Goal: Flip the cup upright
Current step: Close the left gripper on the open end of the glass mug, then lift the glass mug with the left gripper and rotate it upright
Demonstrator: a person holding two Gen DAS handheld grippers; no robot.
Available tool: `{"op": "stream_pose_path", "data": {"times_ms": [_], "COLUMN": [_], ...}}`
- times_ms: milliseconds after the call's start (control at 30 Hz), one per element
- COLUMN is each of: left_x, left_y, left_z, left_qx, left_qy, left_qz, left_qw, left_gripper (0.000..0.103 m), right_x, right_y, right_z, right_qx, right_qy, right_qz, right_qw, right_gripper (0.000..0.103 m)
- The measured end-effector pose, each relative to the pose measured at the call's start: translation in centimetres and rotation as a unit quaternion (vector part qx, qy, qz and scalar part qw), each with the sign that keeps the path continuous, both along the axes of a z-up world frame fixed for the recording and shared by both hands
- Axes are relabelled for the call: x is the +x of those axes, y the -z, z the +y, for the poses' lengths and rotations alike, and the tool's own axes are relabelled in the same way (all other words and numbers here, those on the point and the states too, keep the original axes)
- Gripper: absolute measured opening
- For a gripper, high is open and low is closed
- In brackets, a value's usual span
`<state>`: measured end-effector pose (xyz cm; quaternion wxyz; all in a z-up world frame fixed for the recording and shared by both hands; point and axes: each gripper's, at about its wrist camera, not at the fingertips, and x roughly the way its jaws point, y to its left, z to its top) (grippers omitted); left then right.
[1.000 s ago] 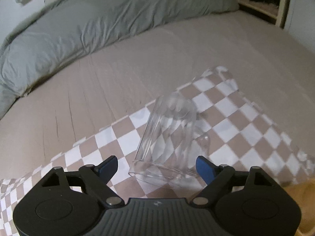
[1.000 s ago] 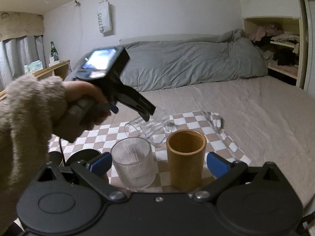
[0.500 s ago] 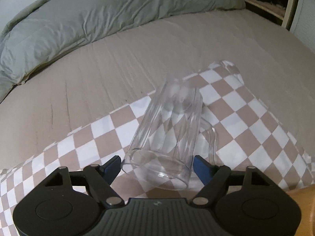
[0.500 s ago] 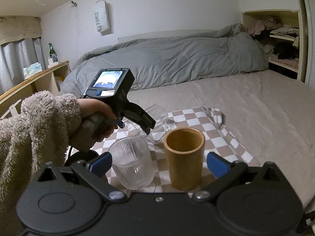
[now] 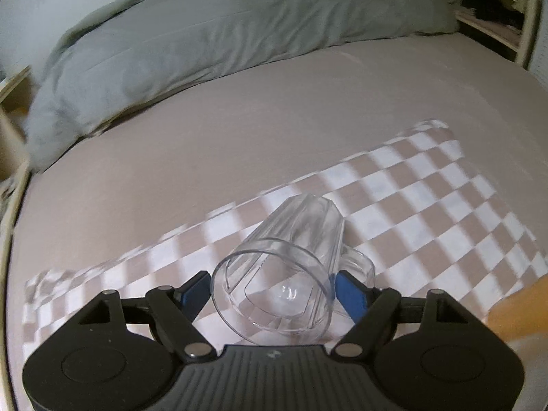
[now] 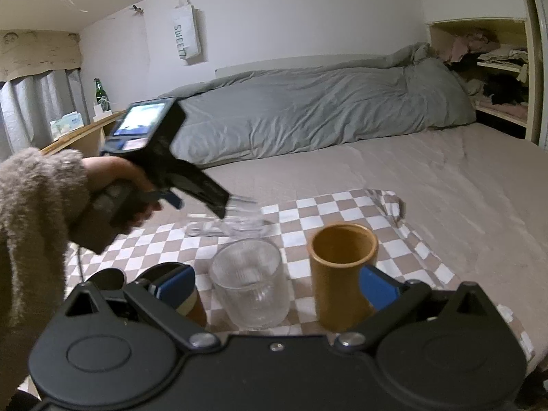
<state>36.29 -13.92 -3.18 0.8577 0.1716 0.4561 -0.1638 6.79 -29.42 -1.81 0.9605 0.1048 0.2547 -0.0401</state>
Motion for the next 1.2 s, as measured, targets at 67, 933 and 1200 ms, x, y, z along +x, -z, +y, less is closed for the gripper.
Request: {"op": "stream_pose_path", "data": {"times_ms": [67, 933, 1200], "left_x": [-0.1, -11.0, -15.7], "left_y": [-0.1, 5.0, 6.5], "left_z": [2.4, 28.2, 30.2], "left_qx": [0.001, -0.065, -0.076], "left_qy": [-0.016, -0.096, -0.096], "left_qz": [0.0, -0.021, -0.075], "left_qw": [0.9999, 0.993, 0.9897], "left_gripper": [0.079, 0.079, 0.08], "right_x": [0.2, 6.9, 12.7], "right_y": [0.0, -5.5, -4.4], "right_z": [0.4, 12.0, 20.5], "right_qx": [0.001, 0.017, 0.069], "right_qy": [-0.004, -0.177, -0.253], "right_qz": [-0.001, -0.015, 0.029], "right_qw": [1.0, 0.984, 0.965], "right_gripper": [0.103, 0.094, 0.084]}}
